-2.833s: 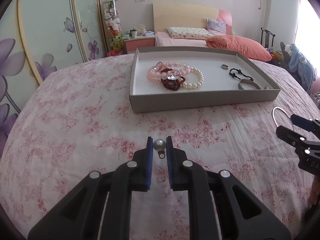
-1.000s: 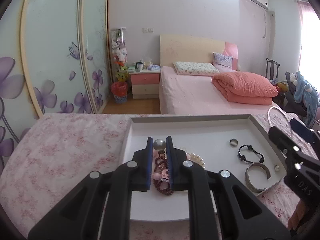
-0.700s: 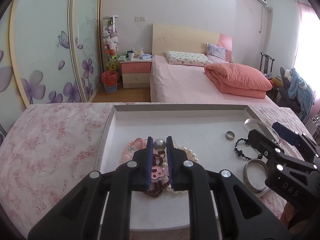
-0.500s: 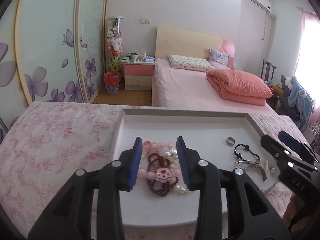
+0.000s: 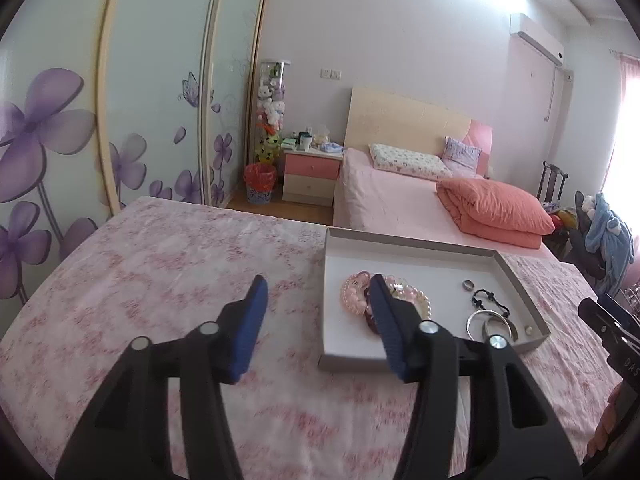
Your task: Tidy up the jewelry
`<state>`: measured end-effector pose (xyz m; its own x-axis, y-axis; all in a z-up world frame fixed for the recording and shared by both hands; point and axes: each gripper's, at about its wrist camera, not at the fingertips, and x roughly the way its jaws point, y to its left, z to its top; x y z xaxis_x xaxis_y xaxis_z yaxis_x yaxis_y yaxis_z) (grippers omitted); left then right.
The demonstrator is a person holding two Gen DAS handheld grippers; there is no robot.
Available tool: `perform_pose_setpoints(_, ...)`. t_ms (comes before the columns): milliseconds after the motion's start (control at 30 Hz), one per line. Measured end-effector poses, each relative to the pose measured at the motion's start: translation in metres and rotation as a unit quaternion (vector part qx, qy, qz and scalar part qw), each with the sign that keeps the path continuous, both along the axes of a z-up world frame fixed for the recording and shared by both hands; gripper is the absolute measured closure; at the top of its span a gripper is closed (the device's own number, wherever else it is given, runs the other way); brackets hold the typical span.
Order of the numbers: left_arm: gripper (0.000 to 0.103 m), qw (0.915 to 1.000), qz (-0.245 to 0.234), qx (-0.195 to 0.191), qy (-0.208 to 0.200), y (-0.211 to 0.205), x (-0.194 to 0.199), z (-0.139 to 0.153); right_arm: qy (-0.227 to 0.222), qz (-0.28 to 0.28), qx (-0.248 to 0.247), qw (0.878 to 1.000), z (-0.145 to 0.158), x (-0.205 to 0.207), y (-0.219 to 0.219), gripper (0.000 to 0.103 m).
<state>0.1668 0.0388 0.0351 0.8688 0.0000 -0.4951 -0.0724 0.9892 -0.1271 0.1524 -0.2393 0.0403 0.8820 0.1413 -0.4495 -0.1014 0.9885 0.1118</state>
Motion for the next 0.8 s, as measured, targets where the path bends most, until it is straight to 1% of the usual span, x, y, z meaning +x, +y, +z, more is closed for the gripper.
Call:
perform_pose_setpoints(67, 0.038, 0.9999, 0.006, 0.007, -0.012, 0.003, -0.022, 0.003, -0.006, 0.003, -0.003, 1.000, 0.005, -0.019, 0.004, 0.015)
perform_pose_setpoints(133, 0.034, 0.9996, 0.008, 0.016, -0.021, 0.003, -0.038, 0.006, -0.014, 0.003, -0.009, 1.000, 0.008, -0.034, 0.008, 0.011)
perform_pose_setpoints(200, 0.031, 0.9991, 0.012, 0.030, -0.028, 0.000, -0.053, 0.007, -0.022, 0.001, -0.019, 1.000, 0.009, -0.048, 0.013, 0.011)
perform_pose_setpoints(300, 0.023, 0.9985, 0.006, 0.040, -0.038, -0.005, -0.076, 0.007, -0.032, 0.000, -0.025, 0.999, 0.010, -0.066, 0.016, 0.008)
perform_pose_setpoints(367, 0.015, 0.9978, 0.005, 0.051, -0.043, -0.009, -0.085, 0.006, -0.034, 0.001, -0.024, 0.999, 0.008, -0.075, 0.018, 0.007)
perform_pose_setpoints(467, 0.008, 0.9964, 0.007, 0.066, -0.052, -0.015, -0.100, 0.005, -0.034, 0.004, -0.025, 0.999, 0.005, -0.083, 0.021, 0.007)
perform_pose_setpoints(533, 0.004, 0.9963, 0.005, 0.066, -0.054, -0.019, -0.105, 0.005, -0.034, 0.006, -0.028, 0.999, 0.002, -0.088, 0.023, 0.006)
perform_pose_setpoints(667, 0.004, 0.9960, 0.004, 0.068, -0.058, -0.023, -0.115, 0.001, -0.030, 0.007, -0.027, 0.999, -0.005, -0.093, 0.024, 0.005)
perform_pose_setpoints(800, 0.004, 0.9957, -0.002, 0.075, -0.055, -0.029, -0.116, -0.004, -0.035, 0.004, -0.029, 0.999, -0.009, -0.100, 0.022, 0.004)
